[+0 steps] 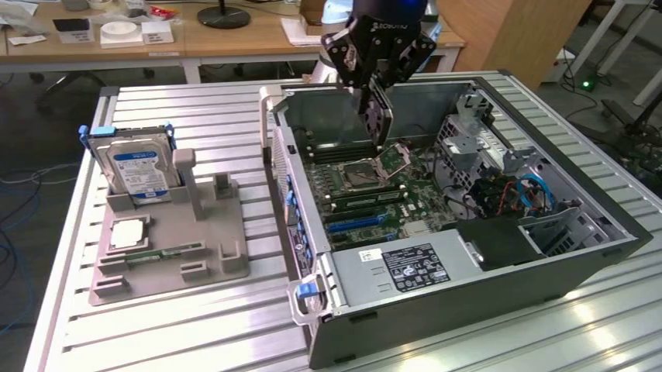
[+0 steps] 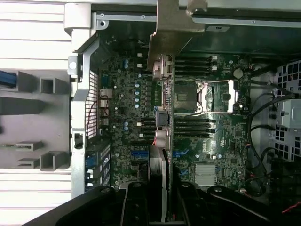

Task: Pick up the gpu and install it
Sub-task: 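Pick up the gpu and move the gpu toward the slot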

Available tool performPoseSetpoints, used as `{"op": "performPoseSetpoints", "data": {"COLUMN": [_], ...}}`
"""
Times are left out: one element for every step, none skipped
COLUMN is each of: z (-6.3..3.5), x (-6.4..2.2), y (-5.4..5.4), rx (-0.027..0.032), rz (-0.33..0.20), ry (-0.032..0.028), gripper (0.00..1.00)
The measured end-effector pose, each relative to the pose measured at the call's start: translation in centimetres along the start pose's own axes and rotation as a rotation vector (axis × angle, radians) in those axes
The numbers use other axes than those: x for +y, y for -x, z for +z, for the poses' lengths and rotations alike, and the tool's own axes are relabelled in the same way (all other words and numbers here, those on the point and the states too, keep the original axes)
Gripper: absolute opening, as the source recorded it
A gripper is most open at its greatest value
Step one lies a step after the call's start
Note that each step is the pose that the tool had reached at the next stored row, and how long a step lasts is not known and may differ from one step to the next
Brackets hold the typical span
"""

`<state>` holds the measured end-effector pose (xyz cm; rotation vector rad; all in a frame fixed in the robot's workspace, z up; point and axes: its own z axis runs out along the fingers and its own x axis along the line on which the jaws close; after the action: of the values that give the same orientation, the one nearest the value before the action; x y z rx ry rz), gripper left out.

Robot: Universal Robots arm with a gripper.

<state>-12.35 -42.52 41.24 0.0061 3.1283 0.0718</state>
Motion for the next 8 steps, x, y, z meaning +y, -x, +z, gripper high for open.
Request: {"op": "performPoseSetpoints", "data": {"z": [0.01,0.02,0.03,0.04,0.06,0.11,0.13,0.15], "x": [0.00,0.00,0.00,0.00,0.00,-0.01,0.00,0.00], "y": [0.2,0.4,0.7,1.0,1.1,1.1,1.2,1.4], "rx": [0.0000,0.0001,0.0001,0.0002,0.0001,0.0000,0.0002,0.0002], "rz": [-0.001,-0.001,-0.002,-0.002,-0.002,-0.002,-0.003,-0.003], "ry": [0.0000,-0.0001,-0.0001,-0.0001,0.0001,0.0003,0.0000,0.0000], "gripper": [0.28,0.28,0.28,0.28,0.28,0.28,0.28,0.28]}}
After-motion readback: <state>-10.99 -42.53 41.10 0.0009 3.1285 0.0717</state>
